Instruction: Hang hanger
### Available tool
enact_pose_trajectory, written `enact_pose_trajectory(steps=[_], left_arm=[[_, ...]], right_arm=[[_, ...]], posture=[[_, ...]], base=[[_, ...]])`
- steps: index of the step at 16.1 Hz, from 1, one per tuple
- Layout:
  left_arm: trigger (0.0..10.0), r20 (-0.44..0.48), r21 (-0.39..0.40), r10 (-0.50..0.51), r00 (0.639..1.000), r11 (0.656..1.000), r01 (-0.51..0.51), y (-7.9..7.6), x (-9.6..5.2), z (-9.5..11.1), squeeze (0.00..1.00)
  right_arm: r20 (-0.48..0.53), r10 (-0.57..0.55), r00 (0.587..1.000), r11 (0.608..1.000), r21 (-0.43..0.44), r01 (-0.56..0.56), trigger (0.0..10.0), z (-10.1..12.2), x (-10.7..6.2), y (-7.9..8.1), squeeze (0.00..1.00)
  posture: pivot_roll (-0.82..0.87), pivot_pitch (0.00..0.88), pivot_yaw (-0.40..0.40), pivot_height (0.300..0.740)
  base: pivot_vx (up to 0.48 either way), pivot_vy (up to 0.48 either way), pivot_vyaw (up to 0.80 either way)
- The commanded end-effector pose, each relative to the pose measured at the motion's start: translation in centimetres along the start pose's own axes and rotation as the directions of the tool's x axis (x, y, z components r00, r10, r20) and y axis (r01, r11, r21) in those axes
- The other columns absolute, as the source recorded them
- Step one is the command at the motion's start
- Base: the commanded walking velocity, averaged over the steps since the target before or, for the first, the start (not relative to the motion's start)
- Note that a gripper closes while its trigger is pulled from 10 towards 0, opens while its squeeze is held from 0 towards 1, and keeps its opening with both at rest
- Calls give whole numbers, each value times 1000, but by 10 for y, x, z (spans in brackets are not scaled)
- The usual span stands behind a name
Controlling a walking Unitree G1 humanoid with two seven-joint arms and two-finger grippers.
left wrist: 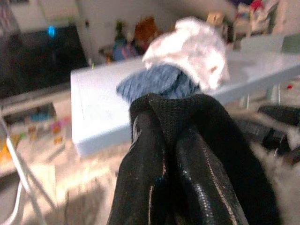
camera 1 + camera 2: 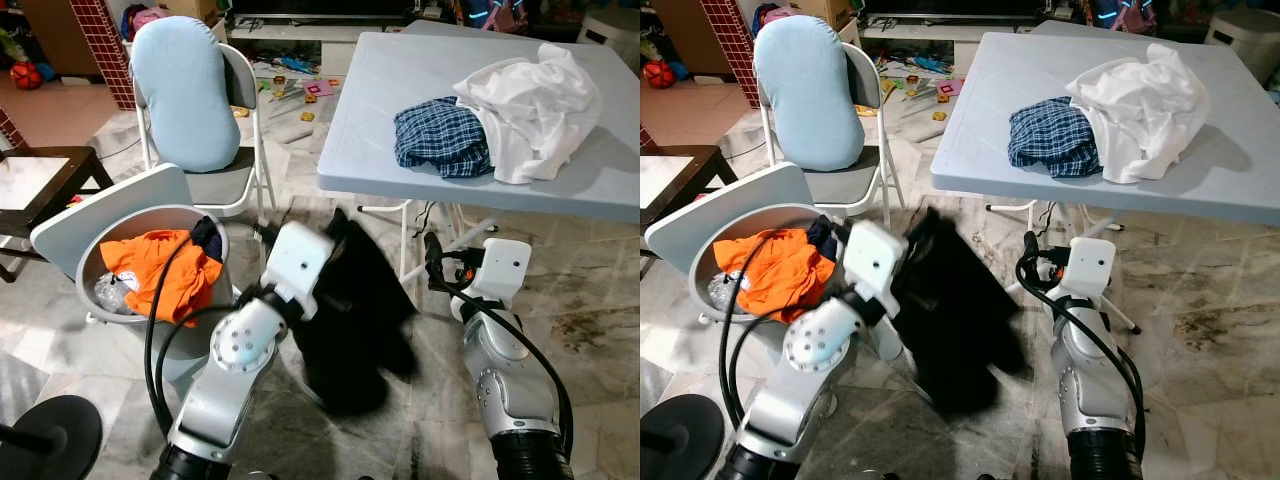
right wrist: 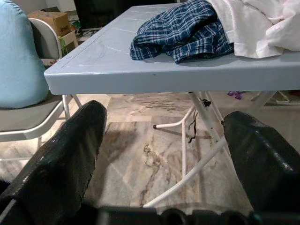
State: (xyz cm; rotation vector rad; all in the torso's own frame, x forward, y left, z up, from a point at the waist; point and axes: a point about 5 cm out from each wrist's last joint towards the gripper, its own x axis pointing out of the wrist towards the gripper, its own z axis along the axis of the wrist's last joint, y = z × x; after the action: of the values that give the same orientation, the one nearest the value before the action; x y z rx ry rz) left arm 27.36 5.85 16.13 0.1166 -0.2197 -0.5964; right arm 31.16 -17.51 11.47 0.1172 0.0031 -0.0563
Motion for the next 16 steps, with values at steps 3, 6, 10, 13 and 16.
enact_pose_trajectory(steps=[3, 6, 10, 13, 16], left_arm=[[10000, -134, -71, 136, 982, 987, -146, 22, -17, -34, 0], [10000, -194, -108, 212, 958, 966, -236, 37, -25, -47, 0], [10000, -195, -138, 204, 959, 963, -233, 42, -12, -56, 0], [10000, -158, -167, 170, 973, 966, -196, 39, -5, -52, 0], [10000, -131, -190, 162, 978, 964, -185, 35, -3, -51, 0]], right_arm=[[10, -10, 1000, 1000, 2, 10, 10000, 4, 4, -4, 0], [4, -17, 1000, 1000, 3, 17, 10000, 3, 3, -8, 0], [16, -8, 1000, 1000, 9, 7, 10000, 7, 7, -1, 0], [14, 3, 1000, 1000, -3, -3, 10000, 8, 7, -3, 0], [8, 7, 1000, 1000, -12, -7, 10000, 7, 7, -4, 0]], posture=[[29, 52, 10, 740], [21, 21, 17, 740], [-22, 0, 21, 740], [-34, 0, 21, 740], [-36, 0, 18, 740]], base=[[0, 0, 0], [0, 0, 0], [0, 0, -147], [0, 0, -729], [203, 0, -800]])
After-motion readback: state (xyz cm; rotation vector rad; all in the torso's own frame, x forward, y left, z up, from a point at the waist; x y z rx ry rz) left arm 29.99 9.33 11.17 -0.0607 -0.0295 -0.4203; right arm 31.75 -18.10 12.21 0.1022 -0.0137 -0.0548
